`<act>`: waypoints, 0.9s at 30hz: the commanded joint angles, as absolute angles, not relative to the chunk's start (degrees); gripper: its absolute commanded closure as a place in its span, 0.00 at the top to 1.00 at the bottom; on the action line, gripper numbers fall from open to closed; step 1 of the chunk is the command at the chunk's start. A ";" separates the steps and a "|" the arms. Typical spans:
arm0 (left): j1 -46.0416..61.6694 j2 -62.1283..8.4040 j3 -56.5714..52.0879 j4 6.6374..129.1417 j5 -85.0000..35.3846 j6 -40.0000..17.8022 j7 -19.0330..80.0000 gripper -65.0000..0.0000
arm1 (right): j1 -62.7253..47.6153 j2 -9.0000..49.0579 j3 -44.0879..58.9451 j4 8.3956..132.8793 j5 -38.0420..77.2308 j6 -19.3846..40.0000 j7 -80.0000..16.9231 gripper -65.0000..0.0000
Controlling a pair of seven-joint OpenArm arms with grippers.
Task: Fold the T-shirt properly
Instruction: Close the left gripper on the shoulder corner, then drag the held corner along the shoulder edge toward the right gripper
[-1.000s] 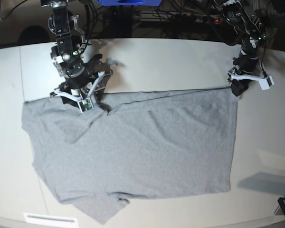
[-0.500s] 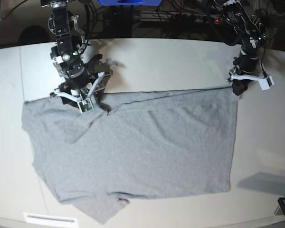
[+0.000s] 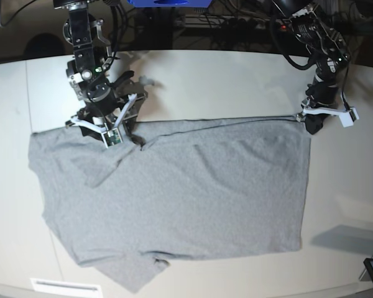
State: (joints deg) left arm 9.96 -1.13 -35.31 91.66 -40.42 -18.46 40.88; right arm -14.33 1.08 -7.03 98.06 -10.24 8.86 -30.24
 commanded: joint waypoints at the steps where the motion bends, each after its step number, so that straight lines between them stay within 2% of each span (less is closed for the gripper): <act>1: 9.10 -1.71 -35.65 91.91 -41.36 -17.89 39.69 0.00 | -13.76 1.10 -6.90 99.12 -10.07 8.40 -28.79 0.53; 27: 1.54 -1.54 -35.82 84.70 -41.36 -16.57 39.34 0.00 | -14.81 1.10 -7.25 99.21 -10.07 8.57 -28.79 0.53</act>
State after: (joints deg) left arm 2.37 -0.93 -35.73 83.72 -40.58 -16.34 40.56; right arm -15.27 1.08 -7.14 98.08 -10.24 8.88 -30.02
